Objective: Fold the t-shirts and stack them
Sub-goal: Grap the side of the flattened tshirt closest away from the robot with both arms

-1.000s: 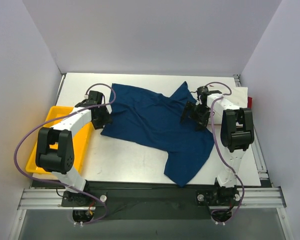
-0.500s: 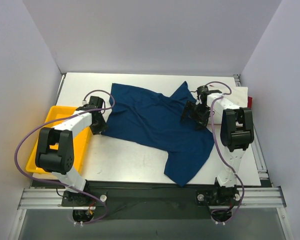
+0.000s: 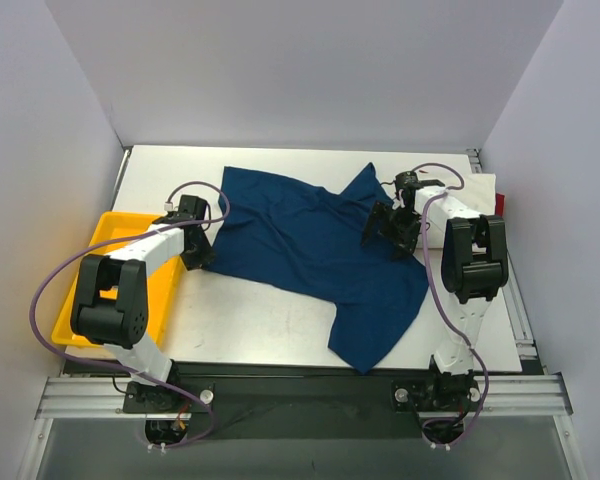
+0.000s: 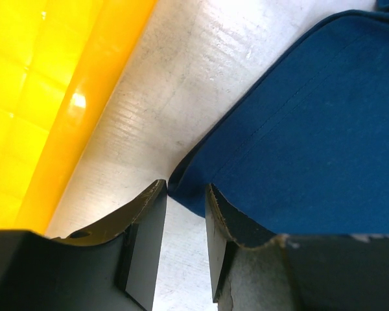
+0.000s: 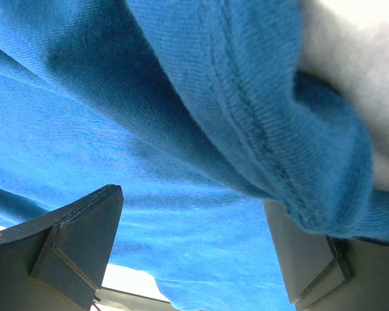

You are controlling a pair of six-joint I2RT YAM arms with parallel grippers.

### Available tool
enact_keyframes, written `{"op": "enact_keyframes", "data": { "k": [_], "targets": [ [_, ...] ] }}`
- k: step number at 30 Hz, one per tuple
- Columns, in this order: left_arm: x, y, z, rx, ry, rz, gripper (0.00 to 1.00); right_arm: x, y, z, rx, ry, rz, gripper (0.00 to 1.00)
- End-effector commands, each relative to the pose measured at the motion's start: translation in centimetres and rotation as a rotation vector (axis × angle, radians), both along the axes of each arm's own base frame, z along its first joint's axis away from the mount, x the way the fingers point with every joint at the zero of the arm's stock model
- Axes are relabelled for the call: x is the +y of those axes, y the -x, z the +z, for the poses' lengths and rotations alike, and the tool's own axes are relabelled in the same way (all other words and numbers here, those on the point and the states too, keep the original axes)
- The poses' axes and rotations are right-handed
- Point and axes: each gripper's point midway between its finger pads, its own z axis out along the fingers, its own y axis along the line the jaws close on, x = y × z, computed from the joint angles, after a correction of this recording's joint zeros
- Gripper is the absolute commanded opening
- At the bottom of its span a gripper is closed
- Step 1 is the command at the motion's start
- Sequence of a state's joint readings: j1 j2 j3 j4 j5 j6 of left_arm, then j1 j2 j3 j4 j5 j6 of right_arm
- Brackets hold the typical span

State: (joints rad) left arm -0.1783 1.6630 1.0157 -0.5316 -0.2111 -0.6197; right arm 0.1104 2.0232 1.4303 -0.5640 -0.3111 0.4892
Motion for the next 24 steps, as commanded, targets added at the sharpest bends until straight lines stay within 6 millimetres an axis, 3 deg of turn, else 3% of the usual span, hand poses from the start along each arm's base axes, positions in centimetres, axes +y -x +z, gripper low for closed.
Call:
{"op": "enact_keyframes", "data": {
  "k": [1,14,18,22,24],
  "targets": [
    [-0.3,-1.4,0.5,-0.052,0.015,-0.005,0.41,-0.5,-0.1,0.3,0.008,0.016,0.000,0.95],
    [0.0,0.1,-1.0,0.011,0.004,-0.004,0.35,-0.7,-0.1,0.3,0.010,0.013,-0.005,0.95],
    [-0.4,0.4,-1.4,0.017,0.013,-0.014,0.21,-0.7,0.0,0.3,0.012,0.010,-0.006,0.94],
    [-0.7,0.2,-1.0,0.006,0.019,-0.020,0.00,-0.5,0.0,0.2,0.014,0.001,0.000,0.91],
    [-0.5,0.1,0.1,-0.013,0.017,-0.016,0.00,-0.4,-0.1,0.3,0.012,-0.005,0.005,0.90]
  ]
}}
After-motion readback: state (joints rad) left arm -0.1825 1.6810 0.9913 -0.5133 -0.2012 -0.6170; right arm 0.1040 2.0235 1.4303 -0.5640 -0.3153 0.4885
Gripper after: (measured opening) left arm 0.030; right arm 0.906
